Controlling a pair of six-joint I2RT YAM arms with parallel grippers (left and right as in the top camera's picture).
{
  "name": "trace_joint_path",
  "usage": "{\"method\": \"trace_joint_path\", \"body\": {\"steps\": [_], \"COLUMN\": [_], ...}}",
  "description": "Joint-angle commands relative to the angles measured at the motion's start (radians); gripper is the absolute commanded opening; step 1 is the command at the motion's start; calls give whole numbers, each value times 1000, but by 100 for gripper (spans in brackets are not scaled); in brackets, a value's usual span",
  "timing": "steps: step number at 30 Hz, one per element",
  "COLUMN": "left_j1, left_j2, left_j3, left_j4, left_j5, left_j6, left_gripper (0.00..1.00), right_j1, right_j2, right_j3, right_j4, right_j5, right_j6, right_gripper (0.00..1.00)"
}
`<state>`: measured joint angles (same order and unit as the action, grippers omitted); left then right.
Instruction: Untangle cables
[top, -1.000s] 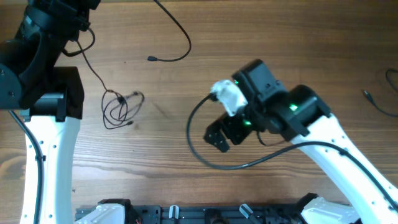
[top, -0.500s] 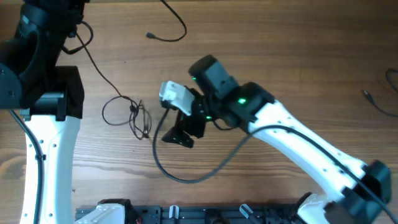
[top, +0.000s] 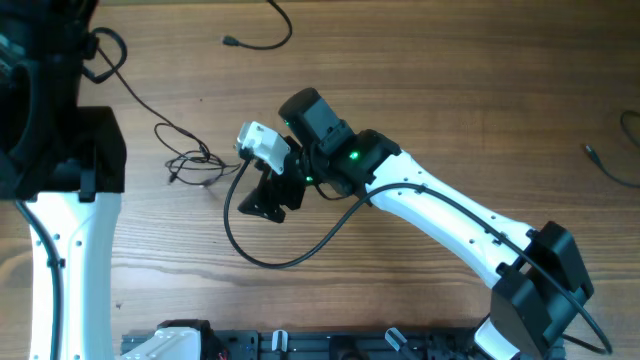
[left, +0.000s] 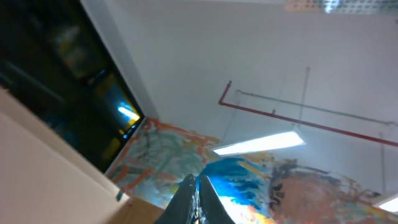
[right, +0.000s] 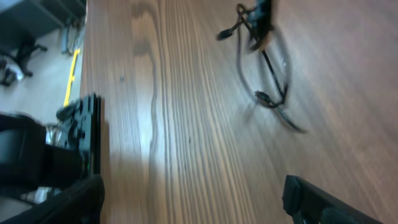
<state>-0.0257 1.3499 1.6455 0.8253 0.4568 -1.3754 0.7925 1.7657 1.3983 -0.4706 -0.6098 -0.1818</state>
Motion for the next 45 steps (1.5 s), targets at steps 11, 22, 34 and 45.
{"method": "trace_joint_path", "body": {"steps": [11,22,34,45], "left_j1": [-18,-18,-15,-18], "left_j2": [-6,-5,-5,-8], "left_j3": [123,124,124,124], "left_j4": [-6,-208,-259,-208], "left_j5": [-6,-1,2,-2], "left_j6": [-24,97,177,147], "left_gripper": [4,4,4,4], "right_j1": [26,109,121,125], "right_j2": [55,84,84,94], "right_j3": [-5,-5,-5,-5], "right_j4": [200,245,150,210], "right_j5": [-21,-24,-206,-82], "right_j6": [196,236,271,261], "right_gripper": [89,76,80,81]}}
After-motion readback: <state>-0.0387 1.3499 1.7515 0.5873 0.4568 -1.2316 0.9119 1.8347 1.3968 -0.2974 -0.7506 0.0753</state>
